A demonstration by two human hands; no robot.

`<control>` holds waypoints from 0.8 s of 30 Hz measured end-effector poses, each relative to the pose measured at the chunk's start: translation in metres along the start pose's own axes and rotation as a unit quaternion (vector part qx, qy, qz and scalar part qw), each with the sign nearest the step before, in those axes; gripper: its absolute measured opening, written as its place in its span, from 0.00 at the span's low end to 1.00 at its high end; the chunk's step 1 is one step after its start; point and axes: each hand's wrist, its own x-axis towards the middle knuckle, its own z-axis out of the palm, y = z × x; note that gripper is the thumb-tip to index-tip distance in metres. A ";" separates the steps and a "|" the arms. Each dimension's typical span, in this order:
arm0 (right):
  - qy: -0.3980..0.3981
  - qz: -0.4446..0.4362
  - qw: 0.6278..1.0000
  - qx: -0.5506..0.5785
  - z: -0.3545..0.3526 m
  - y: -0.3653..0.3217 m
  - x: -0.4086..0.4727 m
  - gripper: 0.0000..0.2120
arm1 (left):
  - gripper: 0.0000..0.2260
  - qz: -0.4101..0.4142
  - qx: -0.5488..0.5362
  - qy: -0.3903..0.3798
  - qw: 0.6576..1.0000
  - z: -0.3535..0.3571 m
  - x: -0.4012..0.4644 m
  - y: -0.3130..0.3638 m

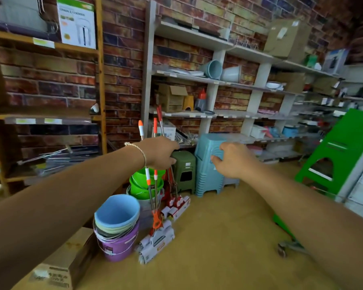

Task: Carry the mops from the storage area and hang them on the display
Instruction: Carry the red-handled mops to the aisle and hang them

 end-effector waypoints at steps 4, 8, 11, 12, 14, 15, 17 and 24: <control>-0.024 0.023 0.999 0.001 0.033 0.005 0.061 0.28 | 0.20 0.018 -0.002 -0.007 1.000 0.028 0.069 -0.027; -0.047 0.059 0.997 0.032 0.060 0.017 0.134 0.33 | 0.21 0.037 -0.005 -0.017 0.999 0.048 0.144 -0.062; -0.051 0.089 0.994 0.034 0.066 0.027 0.185 0.35 | 0.21 0.053 -0.004 -0.030 0.998 0.052 0.199 -0.088; -0.046 0.101 0.993 0.034 0.068 0.030 0.200 0.35 | 0.21 0.057 -0.005 -0.032 0.998 0.052 0.216 -0.095; -0.035 0.121 0.992 0.032 0.070 0.036 0.224 0.34 | 0.21 0.065 -0.014 -0.028 0.997 0.052 0.246 -0.104; -0.032 0.128 0.991 0.031 0.071 0.039 0.235 0.34 | 0.20 0.071 -0.021 -0.025 0.997 0.053 0.259 -0.108; -0.034 0.134 0.990 0.032 0.076 0.045 0.252 0.32 | 0.20 0.079 -0.028 -0.026 0.996 0.059 0.284 -0.112; -0.022 0.144 0.988 0.047 0.092 0.083 0.311 0.26 | 0.19 0.104 -0.023 -0.020 0.994 0.087 0.376 -0.119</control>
